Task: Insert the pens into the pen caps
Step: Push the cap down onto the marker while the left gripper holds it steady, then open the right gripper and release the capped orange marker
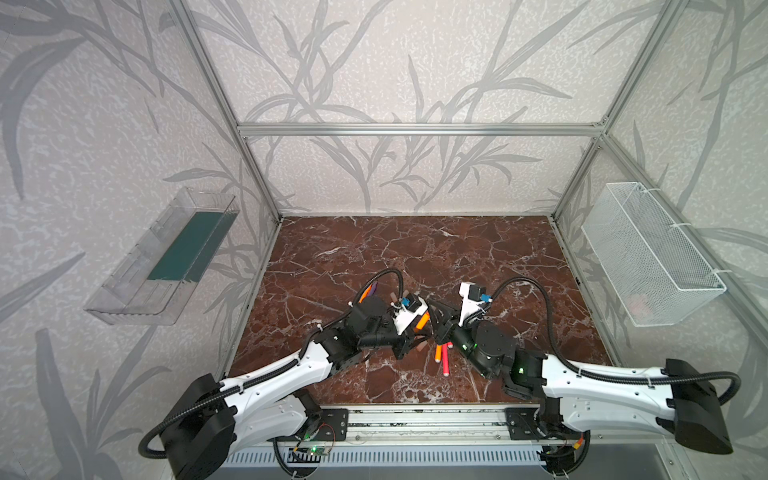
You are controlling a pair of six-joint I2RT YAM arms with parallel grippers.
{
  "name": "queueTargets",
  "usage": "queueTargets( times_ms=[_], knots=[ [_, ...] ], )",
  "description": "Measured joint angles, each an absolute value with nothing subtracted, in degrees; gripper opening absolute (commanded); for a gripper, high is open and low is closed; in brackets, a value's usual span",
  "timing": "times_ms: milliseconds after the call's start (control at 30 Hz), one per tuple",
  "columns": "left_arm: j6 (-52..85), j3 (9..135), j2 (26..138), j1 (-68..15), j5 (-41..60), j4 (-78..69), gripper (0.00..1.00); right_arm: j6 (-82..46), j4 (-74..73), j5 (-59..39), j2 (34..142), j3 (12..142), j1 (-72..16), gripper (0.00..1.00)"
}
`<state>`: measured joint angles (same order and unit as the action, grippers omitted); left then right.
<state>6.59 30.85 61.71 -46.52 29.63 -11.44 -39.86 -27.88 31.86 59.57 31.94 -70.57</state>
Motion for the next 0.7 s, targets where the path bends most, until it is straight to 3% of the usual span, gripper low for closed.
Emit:
queueTargets(
  times_ms=[200, 300, 367, 700],
  knots=[
    [8.8, 27.51, 60.95, -48.38, 29.06, -18.41, 0.0, -36.62, -24.88, 30.52, 56.69, 31.77, -71.59, 0.24],
    [12.01, 27.27, 61.08, -46.68, 24.14, -22.04, 0.0, -35.29, -21.37, 28.45, 55.92, 30.81, -73.08, 0.44],
    [13.39, 27.27, 61.14, -45.25, 21.37, -24.8, 0.0, -34.39, -18.65, 27.51, 56.01, 30.2, -73.95, 0.51],
    [16.51, 27.27, 63.55, -45.25, 17.89, -30.02, 0.0, -31.81, -14.22, 27.11, 53.17, 29.21, -74.11, 0.61]
  ],
)
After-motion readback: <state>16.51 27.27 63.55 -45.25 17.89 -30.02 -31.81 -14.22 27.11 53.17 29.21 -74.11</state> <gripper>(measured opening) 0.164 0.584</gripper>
